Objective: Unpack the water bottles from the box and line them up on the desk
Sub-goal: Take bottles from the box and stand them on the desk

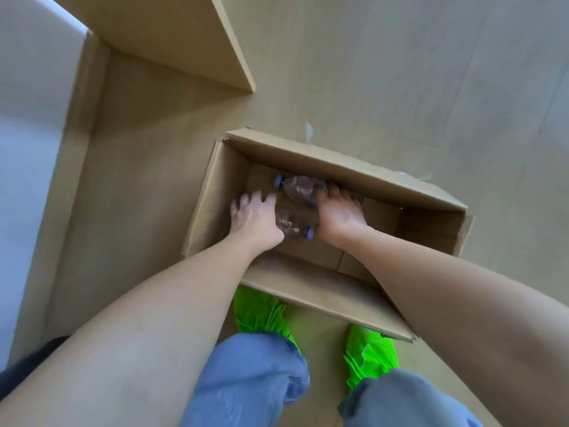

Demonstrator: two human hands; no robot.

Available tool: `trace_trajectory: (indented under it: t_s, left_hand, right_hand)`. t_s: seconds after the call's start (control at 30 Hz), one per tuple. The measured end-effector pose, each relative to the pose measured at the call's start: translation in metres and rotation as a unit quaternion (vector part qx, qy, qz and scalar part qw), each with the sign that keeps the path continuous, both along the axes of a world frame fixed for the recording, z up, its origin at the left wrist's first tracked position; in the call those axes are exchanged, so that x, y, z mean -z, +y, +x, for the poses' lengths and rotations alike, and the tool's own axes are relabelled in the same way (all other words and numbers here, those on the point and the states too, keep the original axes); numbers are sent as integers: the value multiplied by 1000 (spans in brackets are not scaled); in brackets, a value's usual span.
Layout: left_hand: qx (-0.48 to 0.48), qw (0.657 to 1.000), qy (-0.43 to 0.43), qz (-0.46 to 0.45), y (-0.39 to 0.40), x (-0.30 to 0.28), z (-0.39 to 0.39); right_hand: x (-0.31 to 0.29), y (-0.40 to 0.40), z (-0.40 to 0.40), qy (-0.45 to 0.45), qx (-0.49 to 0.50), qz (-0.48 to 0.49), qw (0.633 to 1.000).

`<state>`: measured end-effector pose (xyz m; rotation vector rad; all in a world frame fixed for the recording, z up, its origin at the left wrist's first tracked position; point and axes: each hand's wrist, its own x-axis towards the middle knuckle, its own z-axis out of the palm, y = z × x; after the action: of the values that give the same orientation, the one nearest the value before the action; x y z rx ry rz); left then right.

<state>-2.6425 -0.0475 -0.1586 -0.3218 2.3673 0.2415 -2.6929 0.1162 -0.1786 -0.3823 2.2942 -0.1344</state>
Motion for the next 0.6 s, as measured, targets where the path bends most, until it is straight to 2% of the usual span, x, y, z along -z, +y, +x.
trace_trajectory:
  t_s: [0.13, 0.23, 0.4, 0.47, 0.6]
  left_hand:
    - [55, 998, -19, -4, -7, 36, 0]
    - [87, 996, -22, -23, -4, 52, 7]
    - [118, 991, -17, -63, -2, 55, 10]
    - [133, 988, -30, -76, 1, 50, 12]
    - [98, 992, -46, -64, 4, 34, 20]
  right_hand:
    - [32, -9, 7, 95, -52, 39, 993]
    - [43, -14, 13, 137, -43, 39, 989]
    - [46, -17, 15, 45, 11, 34, 998]
    - [43, -12, 12, 21, 69, 22, 997]
    - [31, 7, 15, 2, 118, 34, 992]
